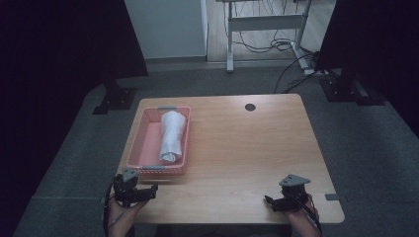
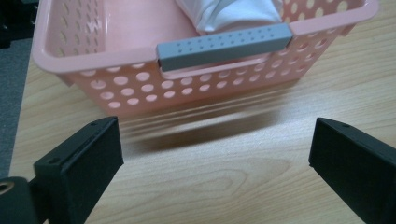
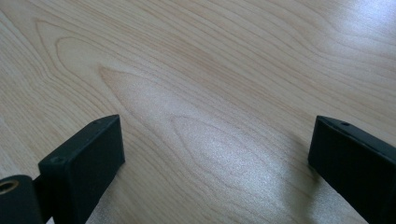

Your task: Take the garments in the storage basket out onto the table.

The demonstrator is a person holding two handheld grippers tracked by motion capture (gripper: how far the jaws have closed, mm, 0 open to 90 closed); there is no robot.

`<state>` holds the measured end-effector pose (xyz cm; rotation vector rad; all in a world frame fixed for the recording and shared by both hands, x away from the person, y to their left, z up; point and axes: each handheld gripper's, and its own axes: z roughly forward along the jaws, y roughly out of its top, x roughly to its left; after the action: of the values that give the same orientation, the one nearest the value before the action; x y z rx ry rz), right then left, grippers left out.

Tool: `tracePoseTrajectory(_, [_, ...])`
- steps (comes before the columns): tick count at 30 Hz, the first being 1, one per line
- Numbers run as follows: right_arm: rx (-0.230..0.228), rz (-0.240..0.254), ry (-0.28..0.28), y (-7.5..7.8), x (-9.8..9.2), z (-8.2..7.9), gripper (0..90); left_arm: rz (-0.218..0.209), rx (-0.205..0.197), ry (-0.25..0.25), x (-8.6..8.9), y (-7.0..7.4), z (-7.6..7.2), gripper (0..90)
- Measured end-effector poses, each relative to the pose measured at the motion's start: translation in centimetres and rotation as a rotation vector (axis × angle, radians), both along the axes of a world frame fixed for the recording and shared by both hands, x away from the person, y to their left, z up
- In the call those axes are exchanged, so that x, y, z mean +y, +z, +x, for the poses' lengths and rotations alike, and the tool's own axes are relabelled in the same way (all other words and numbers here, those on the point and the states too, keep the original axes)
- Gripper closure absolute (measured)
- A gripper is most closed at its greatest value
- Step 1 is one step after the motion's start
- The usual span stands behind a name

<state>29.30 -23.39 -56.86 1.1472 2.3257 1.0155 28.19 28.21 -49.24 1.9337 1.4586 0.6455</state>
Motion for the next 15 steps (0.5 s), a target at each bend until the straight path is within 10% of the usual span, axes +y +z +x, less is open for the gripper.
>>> tracePoseTrajectory(15, [0.0, 0.0, 0.0, 0.0, 0.0, 0.0, 3.3, -0.016, -0.023, -0.009, -1.6, 1.3, 1.5, 2.3])
